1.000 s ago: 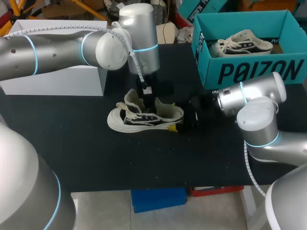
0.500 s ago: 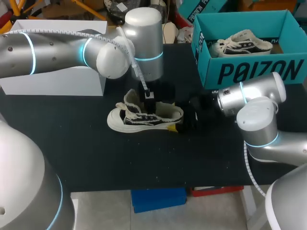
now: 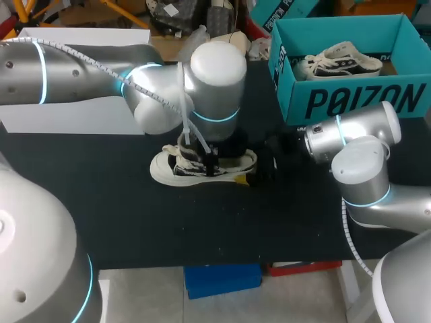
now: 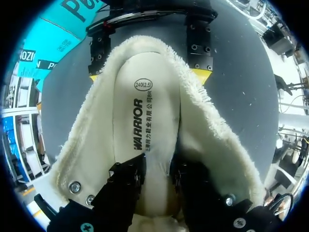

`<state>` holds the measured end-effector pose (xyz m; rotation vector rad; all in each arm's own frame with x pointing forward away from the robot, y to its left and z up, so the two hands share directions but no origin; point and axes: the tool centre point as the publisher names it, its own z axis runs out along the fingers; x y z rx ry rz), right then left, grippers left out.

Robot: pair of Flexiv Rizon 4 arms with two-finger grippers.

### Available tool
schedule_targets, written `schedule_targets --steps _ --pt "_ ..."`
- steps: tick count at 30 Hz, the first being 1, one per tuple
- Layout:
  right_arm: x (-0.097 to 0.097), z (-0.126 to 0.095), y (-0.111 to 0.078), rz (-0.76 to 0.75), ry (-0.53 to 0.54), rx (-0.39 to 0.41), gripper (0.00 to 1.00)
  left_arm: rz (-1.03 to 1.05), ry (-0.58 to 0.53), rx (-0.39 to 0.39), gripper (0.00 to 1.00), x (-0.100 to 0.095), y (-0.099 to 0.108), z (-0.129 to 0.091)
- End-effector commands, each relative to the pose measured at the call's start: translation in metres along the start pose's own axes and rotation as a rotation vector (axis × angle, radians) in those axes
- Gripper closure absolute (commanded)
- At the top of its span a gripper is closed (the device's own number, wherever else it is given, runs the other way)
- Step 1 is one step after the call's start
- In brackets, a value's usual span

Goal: Take the shoe out of the shoebox, open the shoe tongue, remove and reinsert the insole, then place the shoe into the shoebox

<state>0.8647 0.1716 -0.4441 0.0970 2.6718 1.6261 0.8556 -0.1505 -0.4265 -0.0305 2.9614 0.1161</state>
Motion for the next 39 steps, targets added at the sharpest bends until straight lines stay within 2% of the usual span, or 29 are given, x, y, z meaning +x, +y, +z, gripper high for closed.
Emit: schedule_targets --steps 1,5,7,10,17,20,22,23,24,27,33,39 --pt "-0.001 0.001 -0.002 0.002 0.0 0.001 1.0 -0.034 -0.199 -0.01 0.67 -0.007 0.009 0.056" --pt "-0.001 0.001 -0.002 0.002 0.0 0.001 1.0 -0.072 -0.261 0.003 0.66 -0.019 0.013 0.061" --pt "-0.001 0.001 -0.002 0.002 0.0 0.001 1.0 -0.093 -0.291 0.028 0.6 -0.024 0.015 0.061" --pt "-0.001 0.001 -0.002 0.002 0.0 0.001 1.0 -0.112 -0.313 0.043 0.61 -0.03 0.015 0.062" --pt "-0.001 0.001 -0.002 0.002 0.0 0.001 1.0 -0.139 -0.304 0.055 0.66 -0.038 0.011 0.069" --pt "-0.001 0.001 -0.002 0.002 0.0 0.001 1.0 -0.137 -0.268 0.024 0.66 -0.036 0.006 0.079" --pt "-0.001 0.001 -0.002 0.002 0.0 0.001 1.0 -0.142 -0.236 0.015 0.82 -0.034 0.003 0.084" --pt "-0.001 0.001 -0.002 0.002 0.0 0.001 1.0 -0.138 -0.224 0.008 0.97 -0.034 0.002 0.086" --pt "-0.001 0.001 -0.002 0.002 0.0 0.001 1.0 -0.135 -0.214 0.006 1.0 -0.033 0.001 0.088" --pt "-0.001 0.001 -0.002 0.002 0.0 0.001 1.0 -0.125 -0.202 -0.006 1.0 -0.032 -0.001 0.09" --pt "-0.001 0.001 -0.002 0.002 0.0 0.001 1.0 -0.12 -0.132 0.008 1.0 -0.033 0.001 0.074" --pt "-0.001 0.001 -0.002 0.002 0.0 0.001 1.0 -0.062 0.016 0.043 1.0 -0.022 0.008 0.042"
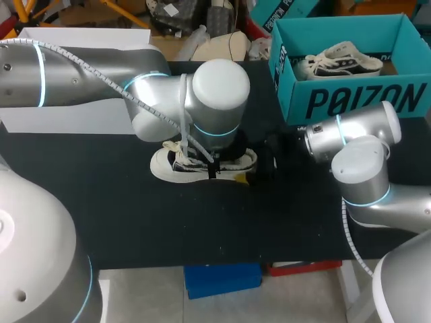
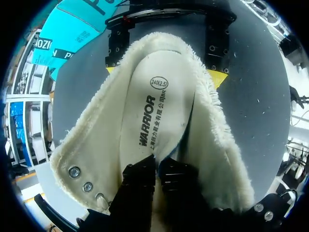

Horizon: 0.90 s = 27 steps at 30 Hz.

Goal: Take the shoe out of the shoebox, open the shoe tongue, remove and reinsert the insole, then place the shoe into the shoebox

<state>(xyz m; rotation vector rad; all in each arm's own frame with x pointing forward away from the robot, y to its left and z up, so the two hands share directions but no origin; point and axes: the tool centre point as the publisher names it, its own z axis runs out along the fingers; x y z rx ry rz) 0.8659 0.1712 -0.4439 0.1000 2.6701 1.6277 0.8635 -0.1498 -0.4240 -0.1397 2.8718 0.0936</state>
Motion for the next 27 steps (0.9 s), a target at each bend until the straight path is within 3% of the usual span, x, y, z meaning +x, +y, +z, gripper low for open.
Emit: schedule_targets --steps 1,10,20,27 --pt "0.0 0.002 -0.002 0.0 0.001 0.002 1.0 0.026 0.104 0.033 1.0 -0.009 0.008 0.04" --pt "0.0 0.002 -0.002 0.0 0.001 0.002 1.0 -0.011 0.248 0.124 1.0 0.005 0.021 0.001" --pt "0.0 0.002 -0.002 0.0 0.001 0.002 1.0 -0.017 0.279 0.216 1.0 0.003 0.02 -0.034" --pt "0.0 0.002 -0.002 0.0 0.001 0.002 1.0 0.022 0.276 0.259 1.0 0.006 0.008 -0.046"
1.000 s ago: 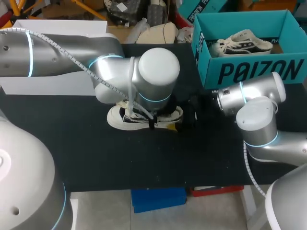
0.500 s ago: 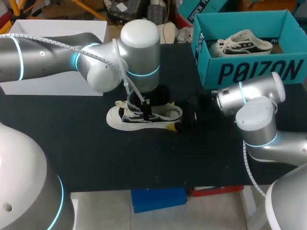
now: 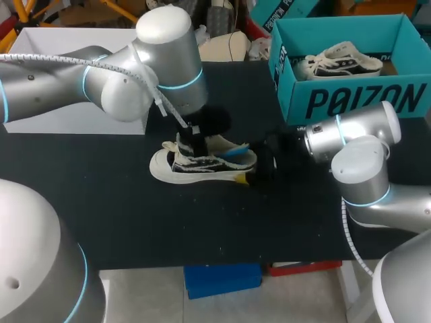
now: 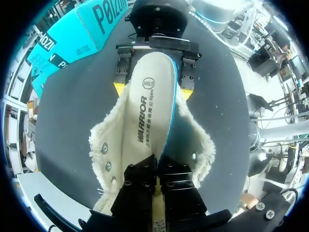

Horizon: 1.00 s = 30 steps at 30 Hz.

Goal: Take the shoe out of the shoebox, open the shoe tongue, remove and reinsert the insole, then place the shoe into the shoebox

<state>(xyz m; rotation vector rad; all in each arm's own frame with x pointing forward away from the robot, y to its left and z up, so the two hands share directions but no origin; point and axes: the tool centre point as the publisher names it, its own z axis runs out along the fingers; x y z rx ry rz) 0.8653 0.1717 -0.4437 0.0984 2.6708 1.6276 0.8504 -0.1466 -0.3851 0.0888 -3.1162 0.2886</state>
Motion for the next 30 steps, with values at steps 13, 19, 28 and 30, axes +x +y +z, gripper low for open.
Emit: schedule_targets --steps 13,19,28,30 --pt "0.0 0.001 -0.003 0.001 0.0 0.002 1.0 0.103 0.037 0.042 0.75 0.01 -0.016 0.007" --pt "0.0 0.001 -0.003 0.001 0.0 0.002 1.0 0.166 0.06 0.058 0.66 0.013 -0.015 0.01" --pt "0.0 0.001 -0.003 0.001 0.0 0.002 1.0 0.227 -0.047 0.048 0.68 0.011 -0.019 0.017" --pt "0.0 0.001 -0.003 0.001 0.0 0.002 1.0 0.233 -0.064 0.061 0.68 0.009 -0.02 0.018"
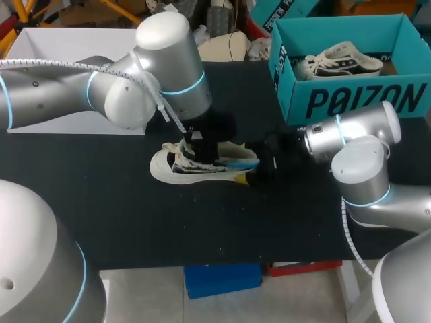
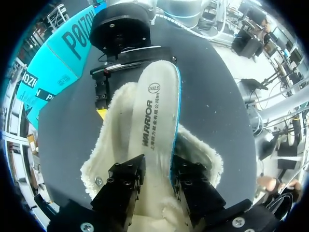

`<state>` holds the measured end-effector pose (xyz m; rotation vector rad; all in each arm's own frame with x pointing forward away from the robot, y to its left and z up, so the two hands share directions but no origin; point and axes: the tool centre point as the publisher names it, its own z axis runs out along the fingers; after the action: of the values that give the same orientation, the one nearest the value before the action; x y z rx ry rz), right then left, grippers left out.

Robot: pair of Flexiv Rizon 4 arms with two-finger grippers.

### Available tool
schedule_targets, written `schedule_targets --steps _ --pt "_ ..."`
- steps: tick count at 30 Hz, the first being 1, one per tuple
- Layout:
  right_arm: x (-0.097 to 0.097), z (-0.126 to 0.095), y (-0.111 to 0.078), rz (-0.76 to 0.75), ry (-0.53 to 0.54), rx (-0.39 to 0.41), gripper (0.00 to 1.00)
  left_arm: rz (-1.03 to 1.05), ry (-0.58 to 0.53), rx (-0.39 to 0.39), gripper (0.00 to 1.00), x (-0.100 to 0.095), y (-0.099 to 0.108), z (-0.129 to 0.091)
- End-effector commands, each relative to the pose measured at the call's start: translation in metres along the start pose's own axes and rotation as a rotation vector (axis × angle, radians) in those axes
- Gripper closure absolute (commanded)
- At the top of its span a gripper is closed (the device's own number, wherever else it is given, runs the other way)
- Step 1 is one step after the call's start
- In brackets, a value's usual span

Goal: Take the shoe out of the shoebox, open the shoe tongue, remove and reinsert the insole, then place the shoe into the shoebox

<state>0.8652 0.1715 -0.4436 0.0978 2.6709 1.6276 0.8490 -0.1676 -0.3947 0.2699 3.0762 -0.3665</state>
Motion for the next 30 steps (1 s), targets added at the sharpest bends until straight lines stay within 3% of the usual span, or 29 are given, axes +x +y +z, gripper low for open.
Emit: schedule_targets --steps 1,10,18,30 --pt "0.0 0.002 -0.003 0.001 0.0 0.002 1.0 0.006 -0.058 0.009 0.67 0.005 -0.004 0.004" --pt "0.0 0.002 -0.003 0.001 0.0 0.002 1.0 0.037 -0.085 0.058 0.63 0.003 -0.019 0.008" --pt "0.0 0.002 -0.003 0.001 0.0 0.002 1.0 0.091 -0.138 0.038 0.62 0.007 -0.037 0.019" --pt "0.0 0.002 -0.003 0.001 0.0 0.002 1.0 0.061 -0.207 0.047 0.63 -0.005 -0.053 0.023"
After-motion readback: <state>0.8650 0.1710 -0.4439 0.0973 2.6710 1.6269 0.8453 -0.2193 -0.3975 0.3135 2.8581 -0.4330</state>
